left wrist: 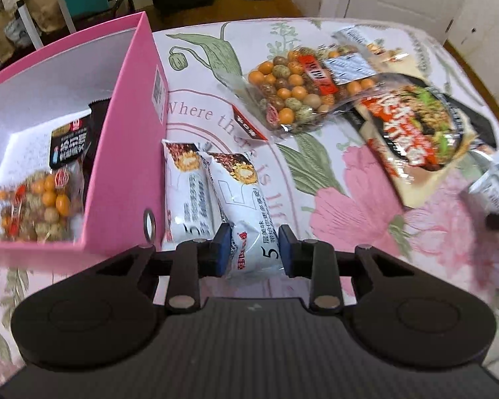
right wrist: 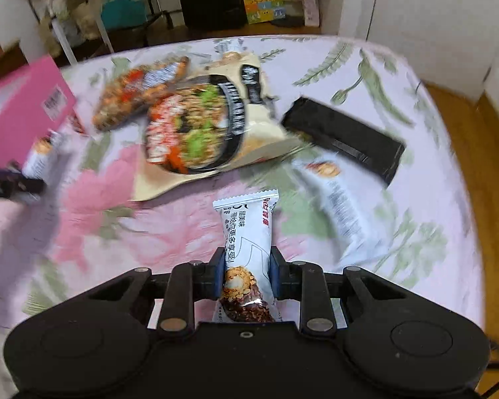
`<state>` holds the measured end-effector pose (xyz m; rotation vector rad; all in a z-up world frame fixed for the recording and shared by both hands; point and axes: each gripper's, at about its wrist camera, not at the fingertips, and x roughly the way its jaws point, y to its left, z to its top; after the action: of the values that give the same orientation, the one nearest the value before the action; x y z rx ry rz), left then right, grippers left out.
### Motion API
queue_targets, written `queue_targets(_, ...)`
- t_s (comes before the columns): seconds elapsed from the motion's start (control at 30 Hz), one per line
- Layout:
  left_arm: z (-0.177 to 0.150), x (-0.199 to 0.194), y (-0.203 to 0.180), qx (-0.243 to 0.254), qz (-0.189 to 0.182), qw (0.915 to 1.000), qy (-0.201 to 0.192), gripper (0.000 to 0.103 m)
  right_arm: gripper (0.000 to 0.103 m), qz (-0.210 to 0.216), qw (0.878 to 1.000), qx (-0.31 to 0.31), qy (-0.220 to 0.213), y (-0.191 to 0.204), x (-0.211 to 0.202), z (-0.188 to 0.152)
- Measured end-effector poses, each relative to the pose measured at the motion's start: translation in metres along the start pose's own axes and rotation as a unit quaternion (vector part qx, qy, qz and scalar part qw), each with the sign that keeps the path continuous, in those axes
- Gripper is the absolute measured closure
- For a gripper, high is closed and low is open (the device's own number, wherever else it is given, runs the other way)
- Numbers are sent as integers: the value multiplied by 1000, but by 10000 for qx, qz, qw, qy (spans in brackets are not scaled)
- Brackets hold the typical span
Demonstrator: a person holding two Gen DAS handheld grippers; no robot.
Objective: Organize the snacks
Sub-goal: 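Grasp a white snack bar with the left gripper while the right gripper grasps another white bar, then carry both white bars over the pink box and open both grippers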
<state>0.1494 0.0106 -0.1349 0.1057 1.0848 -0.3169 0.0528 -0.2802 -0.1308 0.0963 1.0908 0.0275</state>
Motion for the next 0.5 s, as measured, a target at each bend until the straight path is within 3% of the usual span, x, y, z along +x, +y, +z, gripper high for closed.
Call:
queue_targets(0.27, -21, -37, 1, -162, -433, 9989, -16, 74, 73, 957, 9944, 345, 270, 27, -24, -3)
queue_targets(0.5, -32, -64, 4, -167, -503, 9986, -33, 74, 73, 1410, 9898, -138, 169, 74, -41, 1)
